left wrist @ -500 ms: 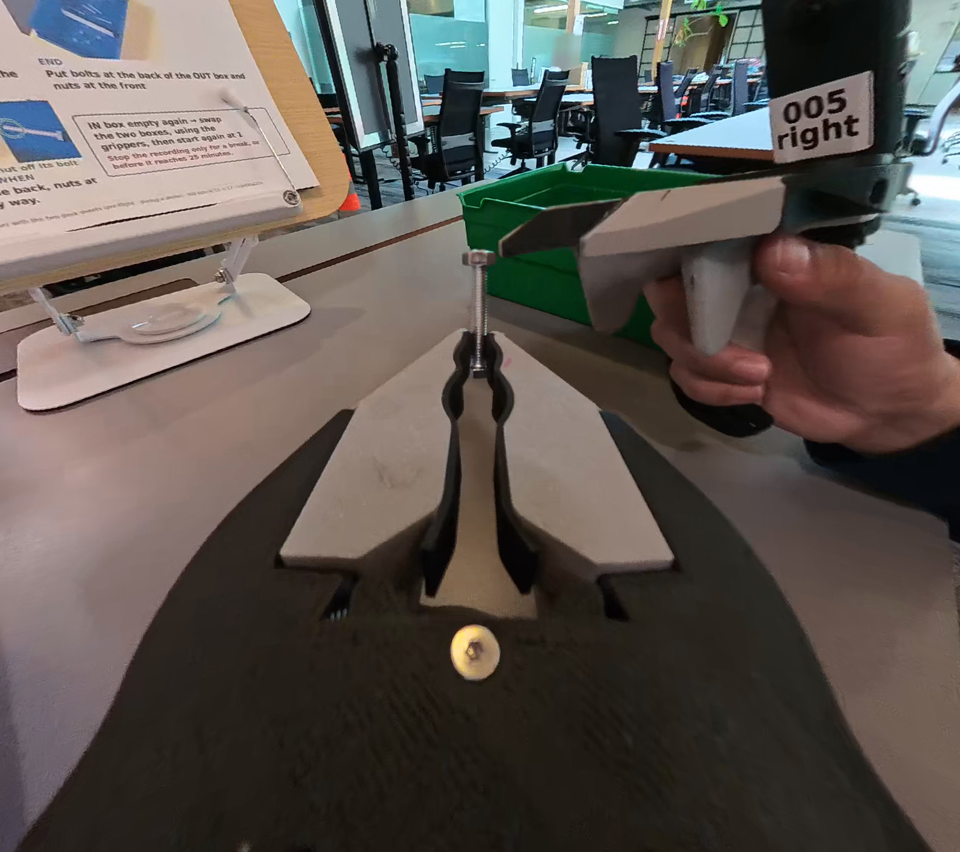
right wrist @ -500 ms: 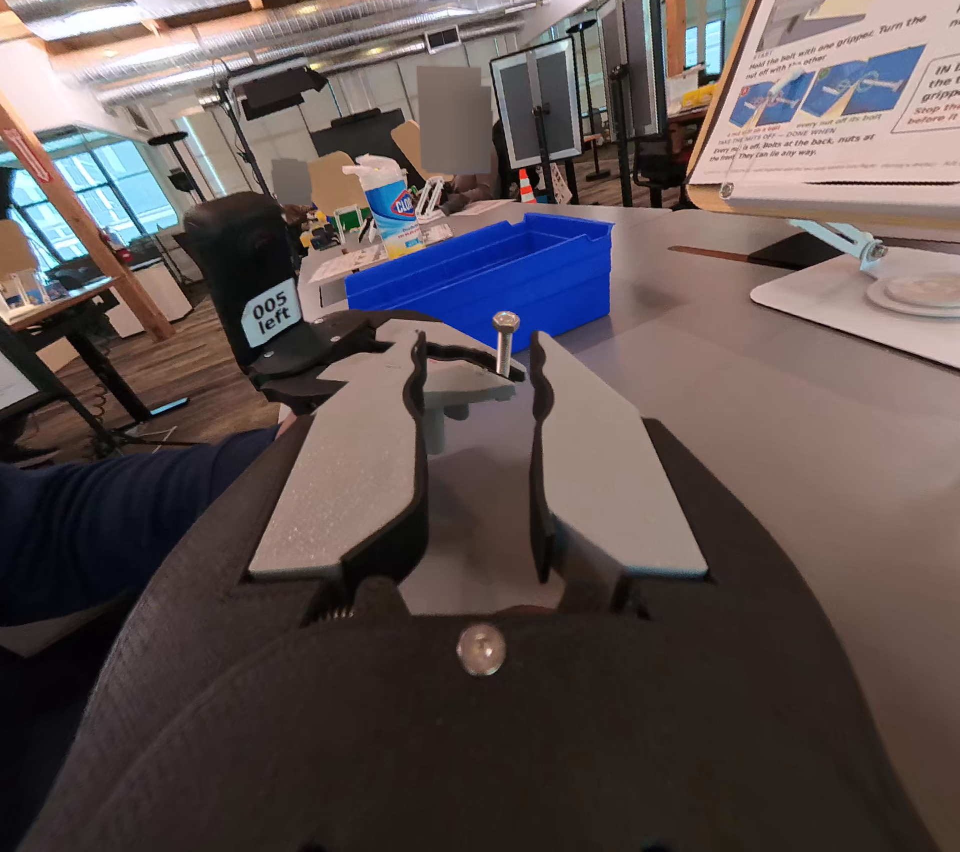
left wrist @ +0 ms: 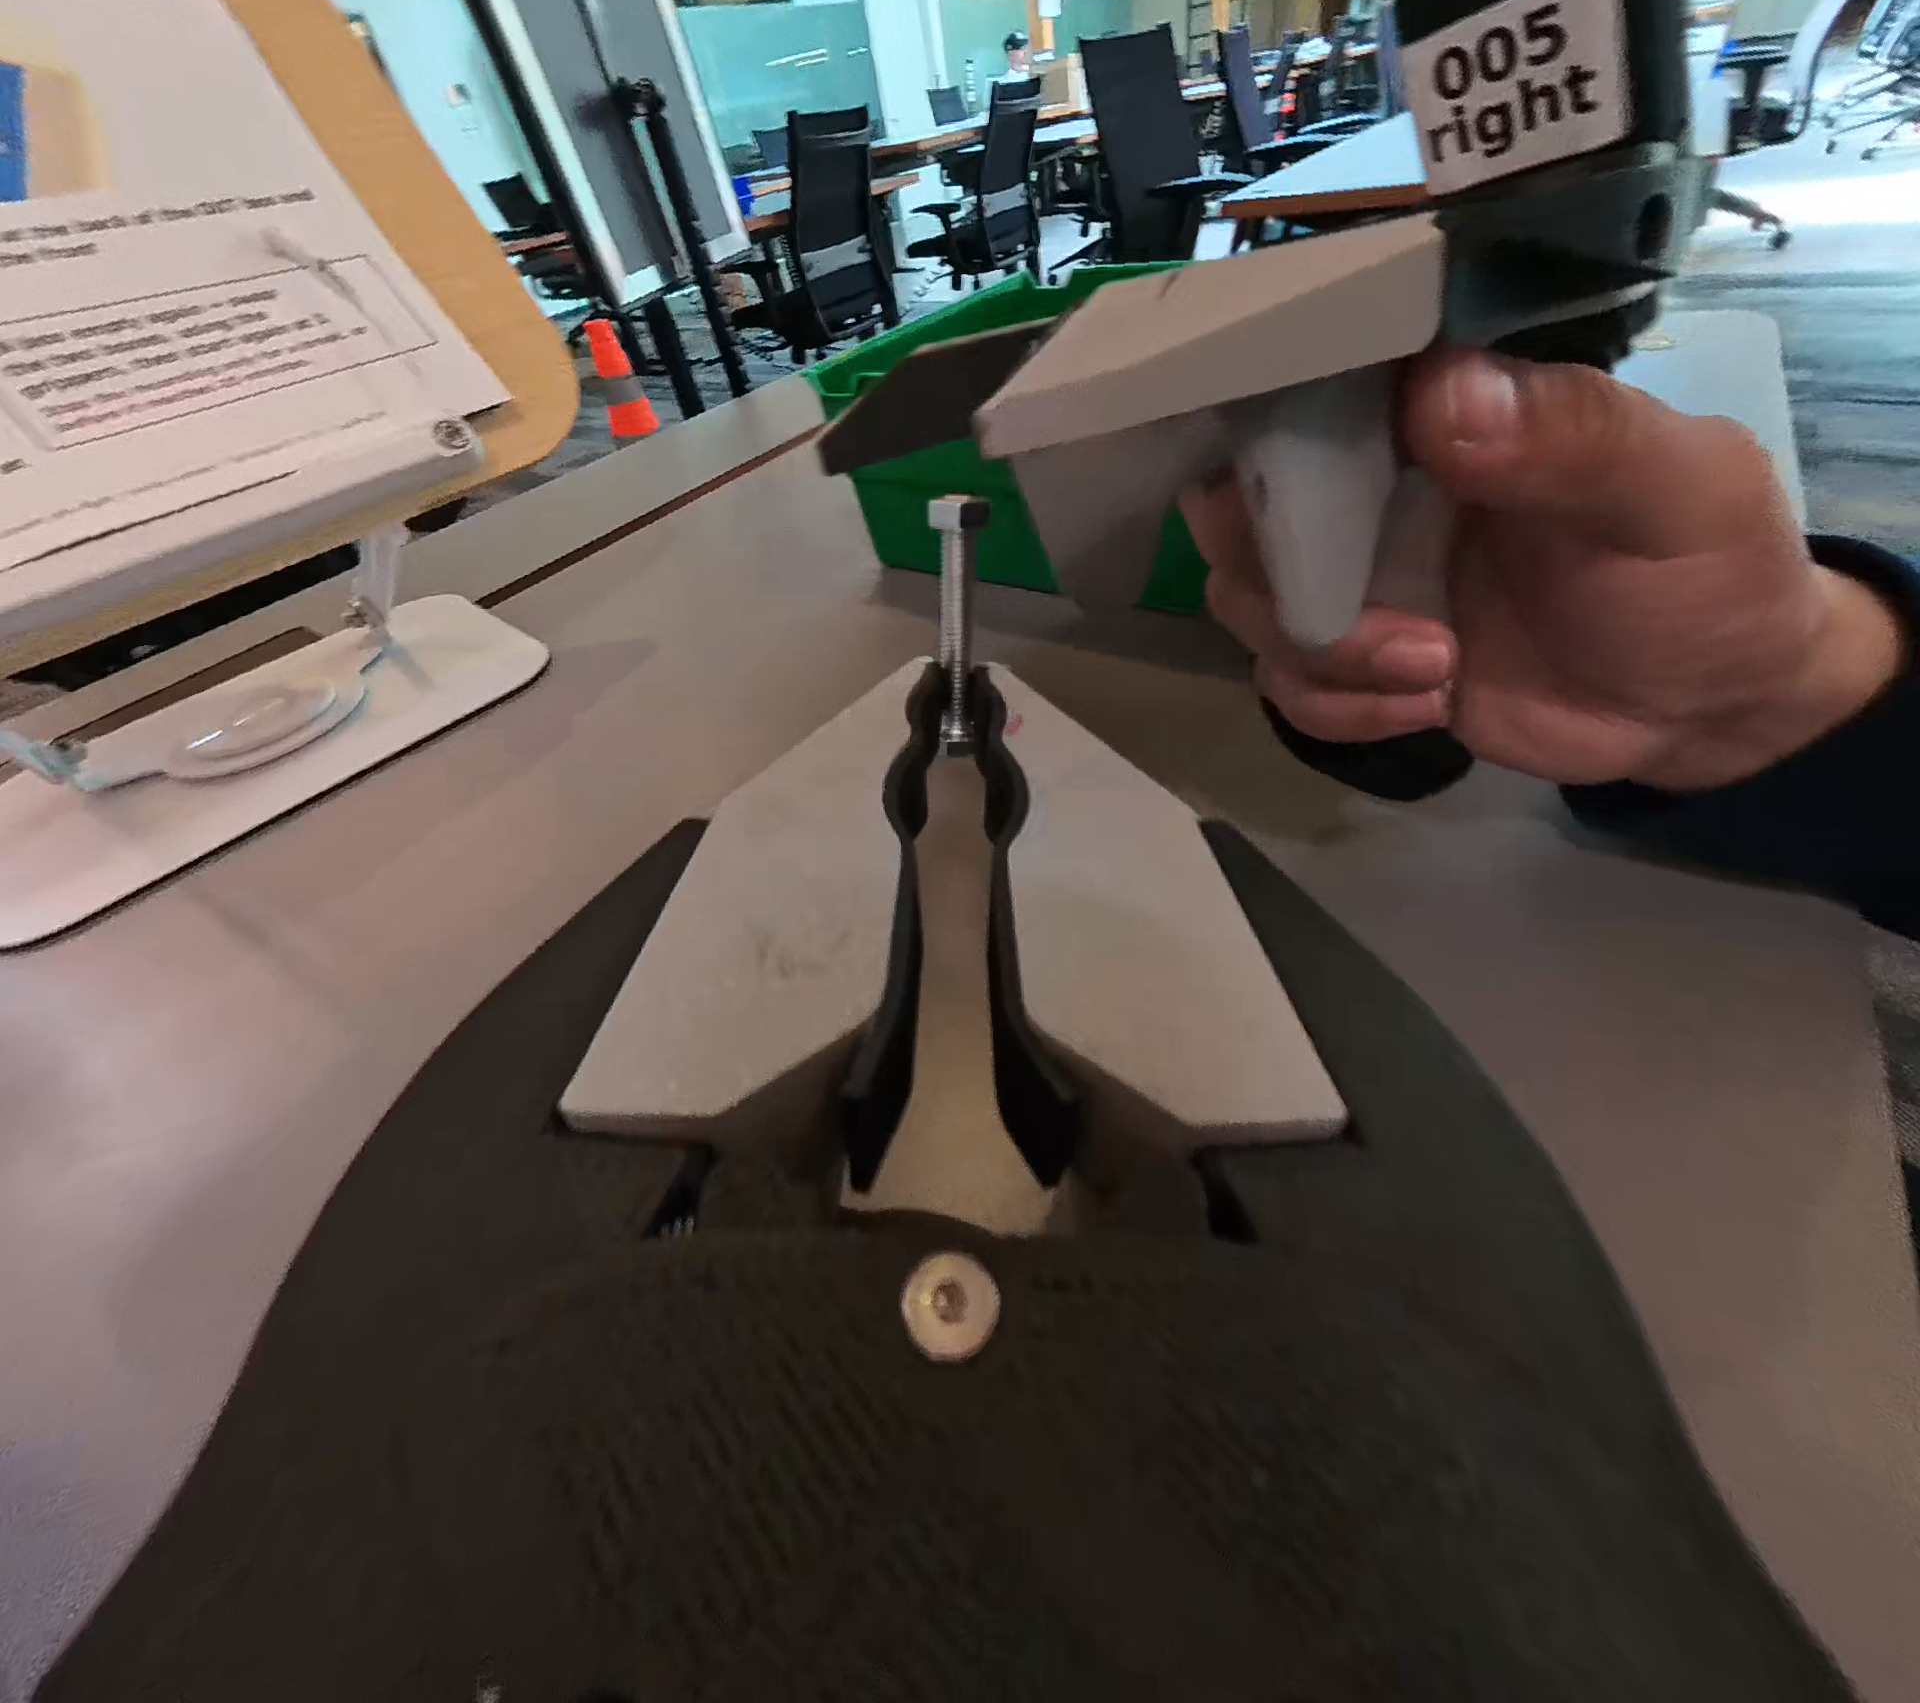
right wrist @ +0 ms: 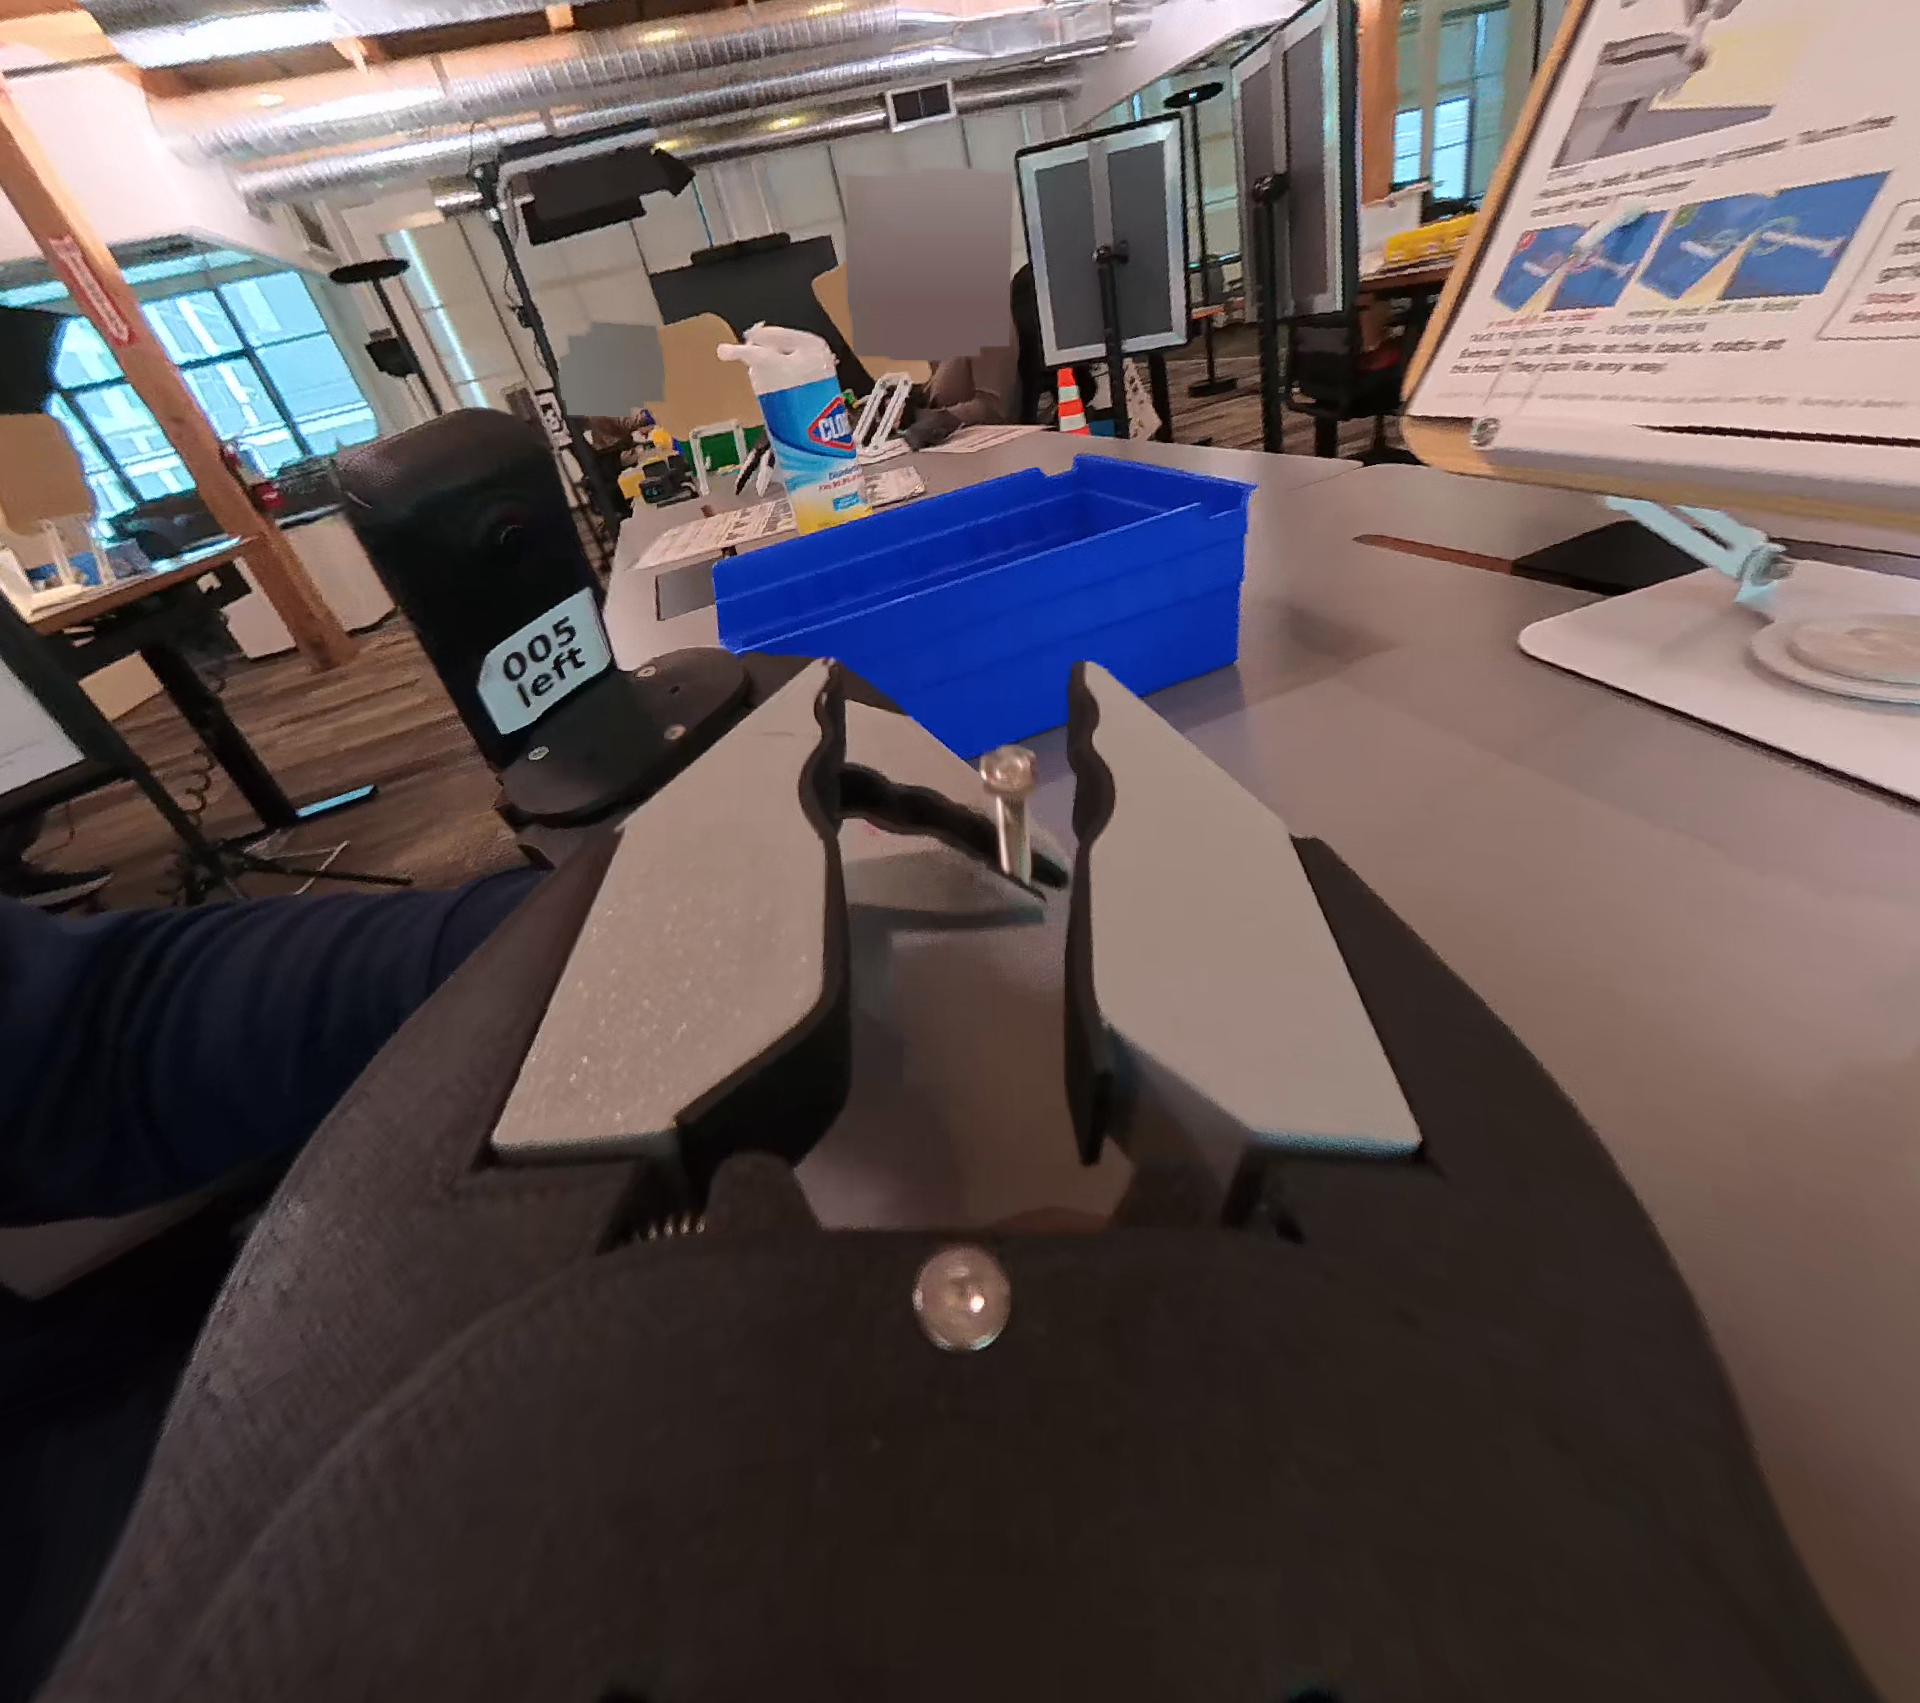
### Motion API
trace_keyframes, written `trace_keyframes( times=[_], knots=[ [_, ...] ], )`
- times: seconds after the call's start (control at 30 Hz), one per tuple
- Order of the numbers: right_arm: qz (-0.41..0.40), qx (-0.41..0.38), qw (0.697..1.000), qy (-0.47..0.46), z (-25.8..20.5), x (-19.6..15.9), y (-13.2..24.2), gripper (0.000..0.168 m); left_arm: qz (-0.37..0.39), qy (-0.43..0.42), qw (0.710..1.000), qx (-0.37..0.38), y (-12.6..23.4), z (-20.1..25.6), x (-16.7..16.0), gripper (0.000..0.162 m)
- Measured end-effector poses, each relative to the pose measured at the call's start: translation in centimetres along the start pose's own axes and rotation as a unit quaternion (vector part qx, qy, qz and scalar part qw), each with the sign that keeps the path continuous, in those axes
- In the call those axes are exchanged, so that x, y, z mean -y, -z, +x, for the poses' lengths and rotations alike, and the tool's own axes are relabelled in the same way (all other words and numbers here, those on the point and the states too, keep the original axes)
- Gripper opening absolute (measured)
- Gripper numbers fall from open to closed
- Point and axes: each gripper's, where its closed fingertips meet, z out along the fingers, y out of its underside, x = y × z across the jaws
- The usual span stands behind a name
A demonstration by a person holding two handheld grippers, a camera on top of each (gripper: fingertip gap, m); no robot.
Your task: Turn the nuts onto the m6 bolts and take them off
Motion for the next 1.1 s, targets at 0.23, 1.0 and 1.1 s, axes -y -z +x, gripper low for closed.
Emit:
trace_keyframes(
  times=[0.23,1.0,1.1],
  knots=[
    [-0.04,-0.014,0.999,0.006,0.4,-1.5,-0.4,0.029,0.0,0.015,0.999,0.028,0.3,-1.3,0.0,0.003],
    [-0.049,-0.001,0.999,-0.011,0.2,-1.8,-0.5,0.007,0.023,0.036,0.999,-0.005,0.5,-0.3,0.5,0.002],
    [-0.05,-0.003,0.999,-0.018,0.4,-1.9,-0.5,0.007,0.012,0.043,0.999,-0.008,0.4,-0.4,0.3,0.003]
  ],
)
